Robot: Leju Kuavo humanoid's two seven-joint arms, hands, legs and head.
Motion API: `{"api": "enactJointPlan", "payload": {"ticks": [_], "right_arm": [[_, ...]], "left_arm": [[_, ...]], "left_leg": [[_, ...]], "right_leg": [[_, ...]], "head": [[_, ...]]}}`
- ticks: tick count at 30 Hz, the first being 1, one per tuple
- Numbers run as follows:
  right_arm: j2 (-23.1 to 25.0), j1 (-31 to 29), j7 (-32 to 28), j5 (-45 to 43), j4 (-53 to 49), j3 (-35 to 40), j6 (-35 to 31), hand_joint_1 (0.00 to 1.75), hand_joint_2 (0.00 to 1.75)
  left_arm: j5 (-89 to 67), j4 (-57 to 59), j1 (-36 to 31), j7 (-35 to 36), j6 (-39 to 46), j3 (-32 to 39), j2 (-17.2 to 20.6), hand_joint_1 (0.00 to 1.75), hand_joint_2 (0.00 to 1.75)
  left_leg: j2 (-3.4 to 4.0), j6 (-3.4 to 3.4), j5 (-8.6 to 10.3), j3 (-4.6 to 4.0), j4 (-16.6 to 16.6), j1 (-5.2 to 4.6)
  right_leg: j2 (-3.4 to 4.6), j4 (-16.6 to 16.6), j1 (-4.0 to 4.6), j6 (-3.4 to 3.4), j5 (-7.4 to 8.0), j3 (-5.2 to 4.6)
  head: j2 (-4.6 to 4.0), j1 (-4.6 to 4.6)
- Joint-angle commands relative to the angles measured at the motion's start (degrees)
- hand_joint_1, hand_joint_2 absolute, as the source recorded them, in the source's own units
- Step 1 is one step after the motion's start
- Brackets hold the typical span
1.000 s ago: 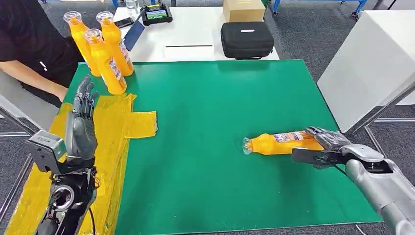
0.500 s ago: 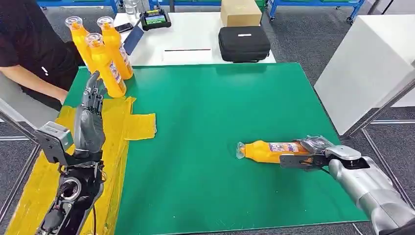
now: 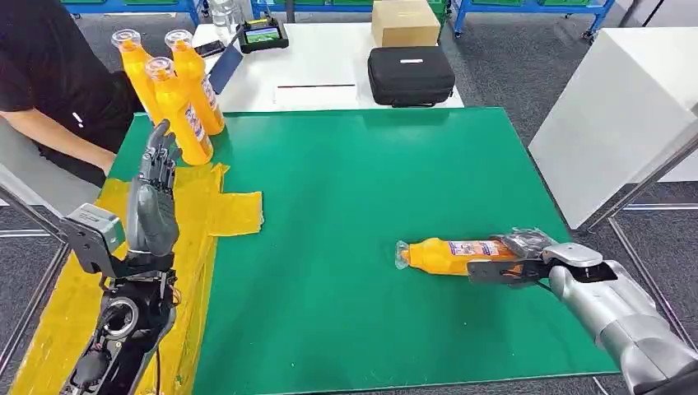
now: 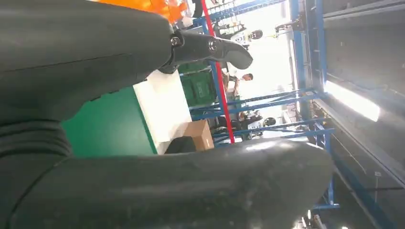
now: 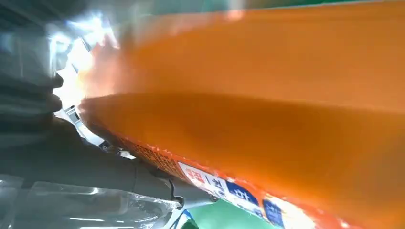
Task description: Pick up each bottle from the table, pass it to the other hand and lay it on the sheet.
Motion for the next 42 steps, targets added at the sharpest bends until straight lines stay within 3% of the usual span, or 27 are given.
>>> {"api": "enactJointPlan", "payload": {"ticks": [1, 4, 5, 6, 7, 10, 11, 15, 18, 22, 30, 39, 42], "right_arm": [[2.4, 6.4, -0.4, 0.0, 4.4, 3.7, 2.3, 1.75, 1.75], [2.0, 8.8, -1.8, -7.0, 0.5, -2.5, 0.9, 1.75, 1.75], [1.6, 10.2, -2.5, -13.1, -3.9, -6.9, 2.6, 1.75, 1.75], [1.5, 11.6, -3.5, -18.9, -8.5, -11.1, 3.6, 1.75, 1.75], [0.7, 12.6, -3.3, -22.8, -13.9, -13.3, 5.1, 1.75, 1.75], [3.0, 17.5, -2.1, -48.7, -34.4, -26.6, 12.6, 1.75, 1.75], [2.7, 18.3, -0.4, -48.6, -39.4, -26.8, 10.6, 1.75, 1.75], [4.8, 18.6, 2.2, -51.3, -49.8, -26.7, 8.8, 1.75, 1.75], [7.6, 18.3, 4.1, -52.0, -49.7, -25.7, 7.5, 1.75, 1.75], [7.4, 18.2, 3.8, -52.0, -48.6, -25.2, 6.8, 1.75, 1.75], [12.0, 16.6, 6.9, -49.1, -46.4, -22.5, 4.1, 1.75, 1.75], [16.4, 11.1, 9.1, -46.3, -41.3, -18.1, 2.1, 1.75, 1.75], [20.9, 7.2, 11.8, -44.7, -37.5, -15.5, 1.2, 1.75, 1.75]], "left_arm": [[0.3, 3.4, -2.2, 0.1, 0.0, -2.3, 0.9, 0.0, 0.0], [2.1, 2.5, -1.0, 2.4, -0.5, -1.6, 1.1, 0.0, 0.0], [5.0, 2.2, -0.1, 5.0, -2.4, -0.9, 1.5, 0.0, 0.0], [9.4, 1.9, 0.9, 7.5, -4.6, -0.2, 1.7, 0.0, 1.75], [12.7, 1.8, 1.6, 9.0, -6.2, 0.6, 2.2, 0.0, 1.75], [24.8, 1.3, 4.6, 10.4, -11.1, 2.4, 3.1, 0.0, 1.75], [25.8, 1.1, 5.0, 10.2, -11.4, 2.3, 3.3, 0.0, 1.75], [28.2, 0.0, 4.9, 9.9, -11.9, 1.4, 2.3, 0.0, 1.75], [28.1, -1.0, 4.2, 9.9, -11.9, 0.4, 1.2, 0.0, 1.75], [28.1, -1.1, 4.2, 10.2, -11.8, 0.4, 1.3, 0.0, 1.75], [28.0, -1.5, 4.8, 9.8, -12.7, 1.3, 2.1, 0.0, 1.75], [26.6, -1.1, 2.9, 9.9, -13.6, -0.3, 0.6, 0.0, 1.75], [24.2, -1.2, 1.4, 10.4, -12.8, -2.4, -1.2, 0.0, 1.75]], "left_leg": [[-0.25, -0.13, 0.09, 0.05, -0.1, 0.13], [-0.33, -0.16, 0.16, 0.01, -0.2, 0.13], [-0.26, -0.13, 0.1, 0.08, -0.2, 0.13], [-0.28, -0.18, 0.15, 0.03, -0.2, 0.12], [-0.17, -0.13, 0.08, 0.07, -0.2, 0.11], [0.08, -0.2, 0.04, -0.07, -0.2, 0.05], [0.15, -0.14, 0.01, -0.19, -0.1, 0.01], [0.37, -0.23, -0.06, -0.79, 0.1, -0.08], [-0.08, -0.09, 0.3, -1.25, 0.0, -0.04], [-0.03, -0.17, 0.23, -1.14, 0.0, -0.05], [0.07, -0.19, 0.25, -1.28, 0.0, -0.1], [0.05, -0.13, 0.29, -1.42, 0.0, -0.11], [0.06, -0.13, 0.28, -1.45, 0.0, -0.11]], "right_leg": [[-0.19, -0.2, 0.13, -0.1, 0.04, 0.19], [-0.26, -0.3, 0.13, -0.12, 0.08, 0.18], [-0.2, -0.3, 0.13, -0.1, 0.05, 0.23], [-0.2, -0.3, 0.12, -0.13, 0.08, 0.18], [-0.11, -0.2, 0.1, -0.1, 0.05, 0.18], [0.23, -0.1, 0.07, -0.14, 0.06, 0.0], [0.3, 0.0, 0.03, -0.07, 0.08, 0.46], [0.53, 0.4, -0.03, -0.09, 0.01, -0.22], [-0.04, 0.2, 0.02, 0.01, 0.1, -0.55], [0.05, 0.2, -0.02, -0.04, 0.02, -0.45], [0.15, 0.2, -0.04, -0.07, 0.07, -0.63], [0.09, 0.3, -0.04, -0.02, 0.09, -0.77], [0.11, 0.3, -0.05, -0.02, 0.09, -0.83]], "head": [[0.0, 0.0], [0.0, 0.0], [0.0, 0.0], [0.0, 0.0], [0.0, -0.02], [0.0, -0.02], [0.0, 0.02], [0.0, -0.07], [0.0, 0.0], [0.0, -0.04], [0.0, -0.02], [0.0, -0.04], [0.0, -0.02]]}}
